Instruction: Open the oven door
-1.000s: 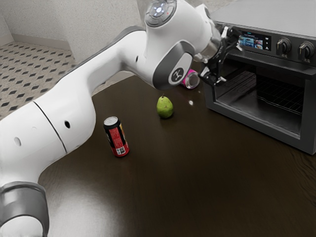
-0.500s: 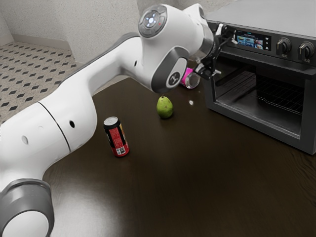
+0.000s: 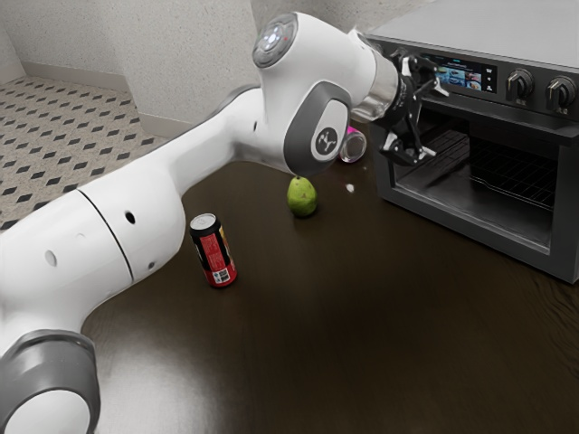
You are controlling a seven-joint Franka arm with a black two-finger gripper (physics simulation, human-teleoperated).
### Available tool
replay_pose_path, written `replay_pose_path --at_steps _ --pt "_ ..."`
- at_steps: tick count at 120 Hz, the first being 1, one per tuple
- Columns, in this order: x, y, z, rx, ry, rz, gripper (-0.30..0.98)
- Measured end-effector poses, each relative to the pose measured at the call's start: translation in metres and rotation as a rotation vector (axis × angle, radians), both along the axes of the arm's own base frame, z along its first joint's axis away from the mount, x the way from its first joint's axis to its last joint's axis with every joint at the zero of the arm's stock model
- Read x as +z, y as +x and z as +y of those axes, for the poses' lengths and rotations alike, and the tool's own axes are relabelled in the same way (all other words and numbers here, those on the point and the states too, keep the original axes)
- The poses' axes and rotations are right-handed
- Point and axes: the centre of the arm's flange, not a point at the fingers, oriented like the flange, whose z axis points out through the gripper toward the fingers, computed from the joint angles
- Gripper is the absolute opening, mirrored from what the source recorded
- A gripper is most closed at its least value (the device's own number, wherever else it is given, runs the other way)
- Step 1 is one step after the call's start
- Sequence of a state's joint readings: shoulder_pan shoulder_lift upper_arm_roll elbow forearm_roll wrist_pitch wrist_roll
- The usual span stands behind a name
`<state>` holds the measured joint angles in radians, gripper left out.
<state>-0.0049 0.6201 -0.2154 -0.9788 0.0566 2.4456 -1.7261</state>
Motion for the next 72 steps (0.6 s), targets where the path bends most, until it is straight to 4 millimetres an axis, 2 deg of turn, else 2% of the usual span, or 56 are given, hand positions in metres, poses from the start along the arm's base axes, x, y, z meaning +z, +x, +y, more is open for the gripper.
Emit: replay_pose_path --at_steps 72 --pt "-0.0010 0.0075 0.0053 0.038 0.056 -0.030 0.68"
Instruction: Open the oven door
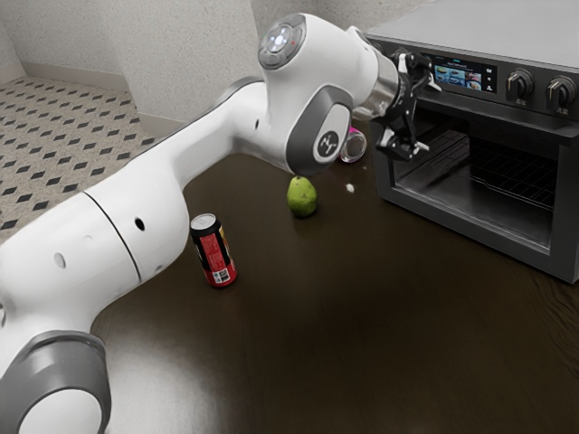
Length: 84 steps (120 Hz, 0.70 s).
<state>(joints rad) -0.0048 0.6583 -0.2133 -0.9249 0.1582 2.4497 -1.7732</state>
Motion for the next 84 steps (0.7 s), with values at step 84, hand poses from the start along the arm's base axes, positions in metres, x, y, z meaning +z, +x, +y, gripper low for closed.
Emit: replay_pose_path --at_steps 84 --pt "-0.050 0.007 -0.001 0.000 0.018 0.039 0.68"
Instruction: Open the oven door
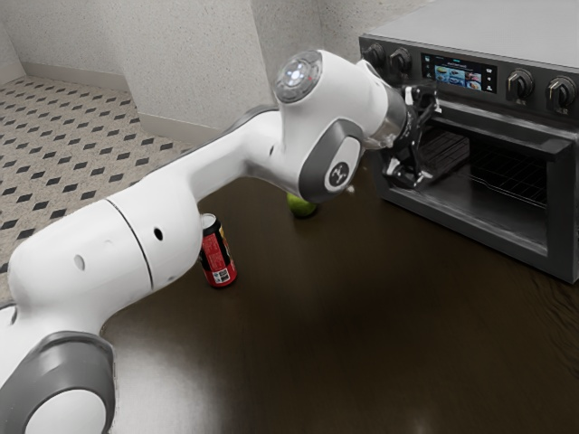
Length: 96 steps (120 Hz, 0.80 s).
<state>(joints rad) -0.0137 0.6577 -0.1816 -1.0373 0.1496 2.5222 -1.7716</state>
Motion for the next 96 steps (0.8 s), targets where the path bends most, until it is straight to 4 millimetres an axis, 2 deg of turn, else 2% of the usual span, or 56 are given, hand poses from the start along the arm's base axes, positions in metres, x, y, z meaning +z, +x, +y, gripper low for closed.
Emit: replay_pose_path --at_steps 10,25,35,49,58,61,65,67,71,75,78,82,88,96 --pt "0.004 -0.020 0.006 0.014 0.049 0.029 0.68" --pt "0.009 -0.061 0.024 0.049 0.071 0.076 0.68" --pt "0.020 -0.099 0.035 0.071 0.070 0.093 0.68" --pt "0.046 -0.165 0.070 0.138 0.060 0.091 0.68" --pt "0.060 -0.187 0.099 0.194 0.054 0.081 0.68" --pt "0.094 -0.187 0.107 0.218 0.047 0.054 0.68" --pt "0.159 -0.188 0.116 0.258 0.031 0.015 0.68" --pt "0.190 -0.193 0.121 0.278 0.022 0.005 0.68" --pt "0.239 -0.211 0.129 0.321 0.005 0.012 0.68" --pt "0.272 -0.234 0.139 0.366 -0.013 0.048 0.68" --pt "0.286 -0.252 0.149 0.403 -0.029 0.091 0.68" --pt "0.281 -0.268 0.168 0.460 -0.052 0.184 0.68" --pt "0.236 -0.279 0.193 0.537 -0.083 0.380 0.68" --pt "0.176 -0.286 0.190 0.565 -0.129 0.599 0.68"
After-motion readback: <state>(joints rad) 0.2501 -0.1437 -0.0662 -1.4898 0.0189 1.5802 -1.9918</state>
